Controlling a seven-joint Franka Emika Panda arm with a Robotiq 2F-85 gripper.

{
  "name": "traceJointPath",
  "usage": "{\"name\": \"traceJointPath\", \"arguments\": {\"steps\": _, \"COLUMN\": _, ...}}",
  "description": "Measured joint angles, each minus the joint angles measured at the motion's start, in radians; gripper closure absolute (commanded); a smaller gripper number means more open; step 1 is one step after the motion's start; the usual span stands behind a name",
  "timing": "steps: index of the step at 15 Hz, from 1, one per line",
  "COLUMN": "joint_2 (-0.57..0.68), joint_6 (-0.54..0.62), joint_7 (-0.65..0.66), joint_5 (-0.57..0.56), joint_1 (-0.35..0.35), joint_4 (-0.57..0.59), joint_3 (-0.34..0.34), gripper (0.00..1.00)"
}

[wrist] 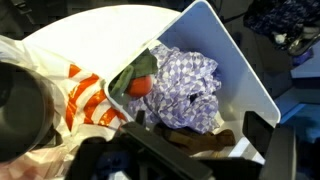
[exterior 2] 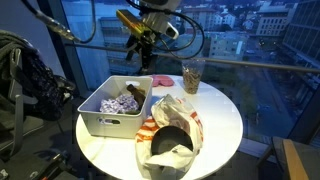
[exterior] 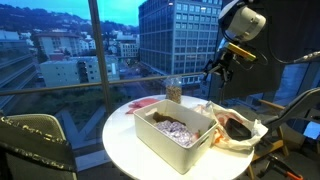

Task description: Transfer two items from the organization bin to the plastic

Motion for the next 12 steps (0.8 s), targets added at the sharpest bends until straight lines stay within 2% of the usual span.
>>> {"name": "traceJointPath", "arguments": {"steps": 4, "joint_2": -0.106, "joint_6": 0.120, "joint_7": 0.223, "joint_5": -0.179, "joint_1": 0.038, "joint_4": -0.059, "joint_3": 0.051, "gripper": 0.00}}
{"name": "traceJointPath", "arguments": {"steps": 7, "joint_2": -0.164, "joint_6": 0.160, "joint_7": 0.375, "joint_5": -0.312, "joint_1": 0.048, "joint_4": -0.102, "joint_3": 0.090, "gripper": 0.00}}
{"name": "traceJointPath", "arguments": {"steps": 12, "joint_2": -0.205, "joint_6": 0.163, "joint_7": 0.480, "joint_5": -0.390, "joint_1": 0.049, "joint_4": -0.143, "joint_3": 0.119, "gripper": 0.00}}
